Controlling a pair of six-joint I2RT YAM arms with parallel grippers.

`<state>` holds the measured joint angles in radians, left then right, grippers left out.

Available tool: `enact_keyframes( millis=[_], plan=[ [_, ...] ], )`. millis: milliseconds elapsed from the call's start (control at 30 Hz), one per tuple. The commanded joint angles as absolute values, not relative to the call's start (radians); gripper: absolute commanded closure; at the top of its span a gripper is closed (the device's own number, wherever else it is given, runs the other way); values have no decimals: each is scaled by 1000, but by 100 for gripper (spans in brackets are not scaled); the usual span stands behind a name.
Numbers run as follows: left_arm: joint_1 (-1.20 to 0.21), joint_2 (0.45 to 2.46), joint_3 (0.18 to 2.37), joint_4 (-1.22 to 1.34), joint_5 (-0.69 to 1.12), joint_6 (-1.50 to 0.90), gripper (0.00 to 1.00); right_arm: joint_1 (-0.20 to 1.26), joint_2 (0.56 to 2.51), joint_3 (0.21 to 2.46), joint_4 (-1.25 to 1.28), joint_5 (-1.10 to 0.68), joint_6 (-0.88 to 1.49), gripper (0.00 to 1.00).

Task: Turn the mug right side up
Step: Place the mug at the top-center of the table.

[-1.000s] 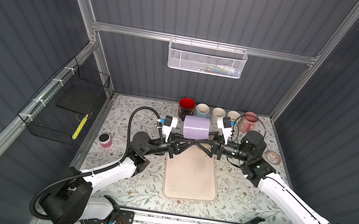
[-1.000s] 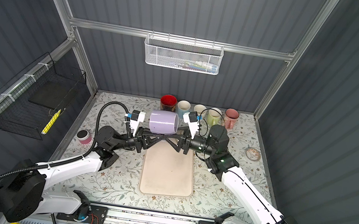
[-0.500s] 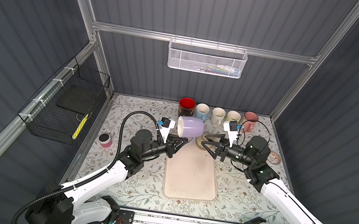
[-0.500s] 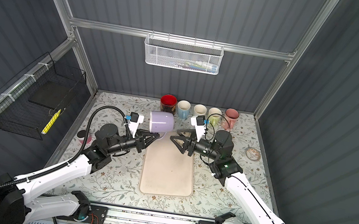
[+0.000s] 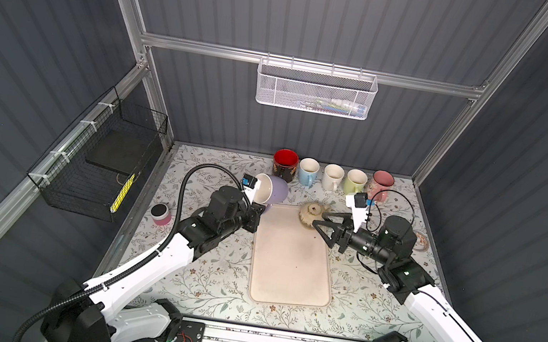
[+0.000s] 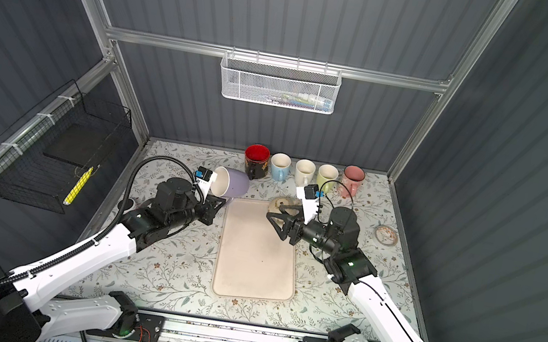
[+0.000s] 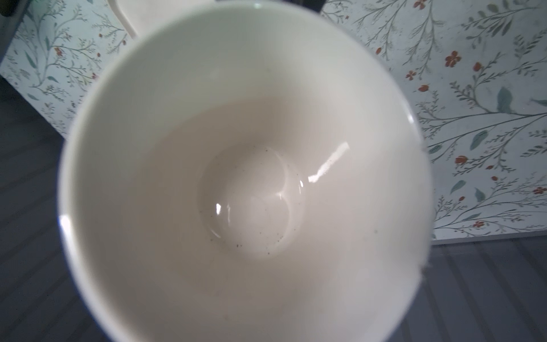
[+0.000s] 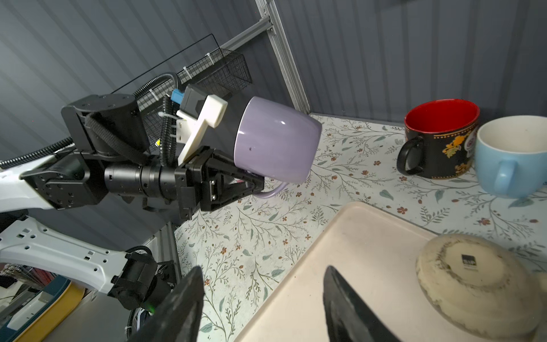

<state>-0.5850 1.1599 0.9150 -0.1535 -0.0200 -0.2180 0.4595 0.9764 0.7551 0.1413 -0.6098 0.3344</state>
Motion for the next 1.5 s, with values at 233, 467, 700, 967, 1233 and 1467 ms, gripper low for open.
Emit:
enact_keyframes(
  millis=[233, 467, 700, 967, 1233, 1467],
  plan=[
    [-453, 1402, 1229, -359, -140, -160, 100, 458, 971, 732, 102, -558, 320, 38],
    [-408, 1664, 1523, -508, -145, -120, 100, 459, 986, 737, 68, -479, 340, 38],
    [-372, 1900, 1759, -599, -103, -91, 100, 460, 1002, 729, 47, -429, 350, 38],
    [-334, 2127, 2019, -700, -115, -63, 100, 461, 1005, 729, 39, -419, 343, 38],
    [-313, 2330, 2277, -833, -134, -49, 100, 461, 1021, 727, 37, -430, 353, 39],
    [-310, 2446, 2415, -900, -134, -29, 100, 462, 1029, 733, 25, -429, 349, 39]
  ],
)
